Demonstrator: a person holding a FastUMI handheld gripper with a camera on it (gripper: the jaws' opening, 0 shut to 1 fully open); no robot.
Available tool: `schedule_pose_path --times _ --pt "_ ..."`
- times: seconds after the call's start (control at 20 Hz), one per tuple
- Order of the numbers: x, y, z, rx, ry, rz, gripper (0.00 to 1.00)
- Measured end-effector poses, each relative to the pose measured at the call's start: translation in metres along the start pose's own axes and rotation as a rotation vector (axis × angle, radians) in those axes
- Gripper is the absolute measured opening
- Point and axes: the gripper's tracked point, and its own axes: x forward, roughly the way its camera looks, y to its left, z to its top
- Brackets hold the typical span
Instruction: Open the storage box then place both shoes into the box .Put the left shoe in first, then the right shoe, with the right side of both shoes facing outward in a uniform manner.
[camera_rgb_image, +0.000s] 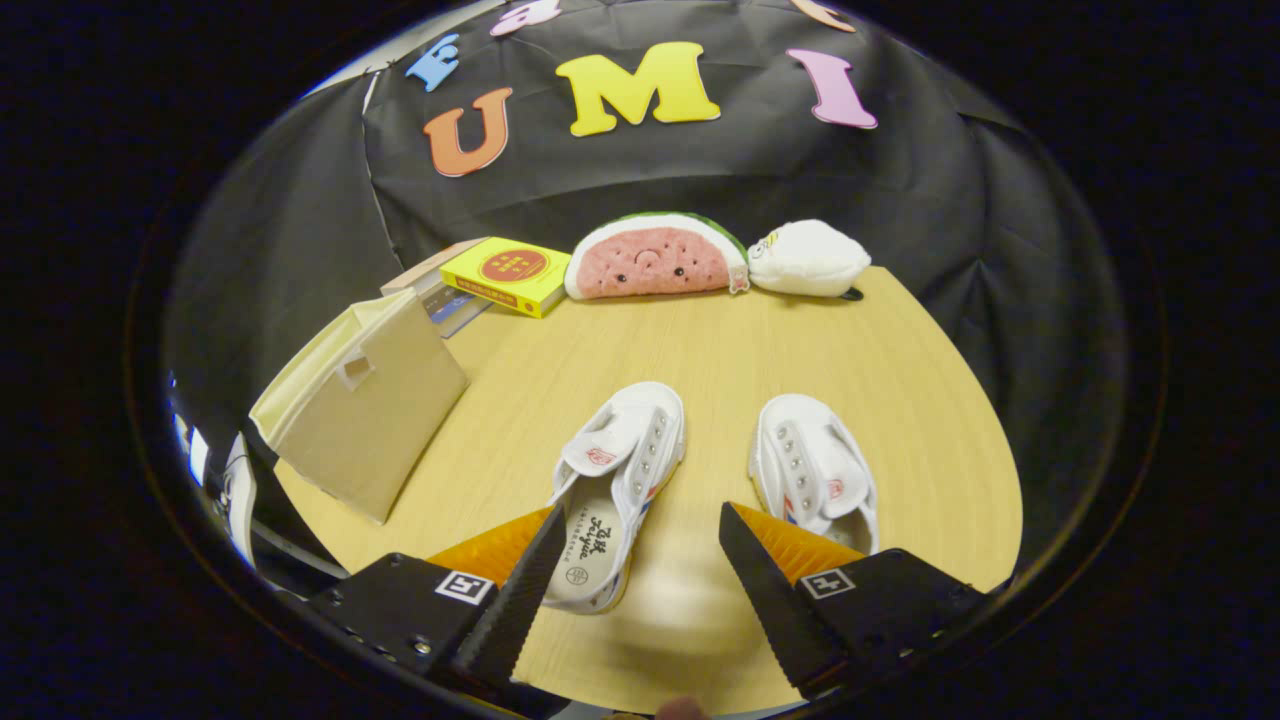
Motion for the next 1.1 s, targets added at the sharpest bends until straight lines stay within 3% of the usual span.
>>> schedule_pose_path --times 0.1,0.25,0.5,0.65,0.75,0.8,1.1 --pt "0.018 -0.003 -0.002 0.028 0.046 -0.007 0.94" --pt "0.040 -0.007 -0.010 0.061 0.128 -0.004 0.83" --pt "0.048 -0.004 -0.013 0.093 0.206 0.012 0.53" --pt "0.055 0.003 -0.019 0.101 0.246 0.010 0.15" --pt "0.056 0.001 -0.020 0.123 0.274 -0.023 0.15" --pt "0.059 0.004 -0.020 0.152 0.277 -0.022 0.00" --pt "0.034 0.027 -0.013 0.294 0.270 0.016 0.00"
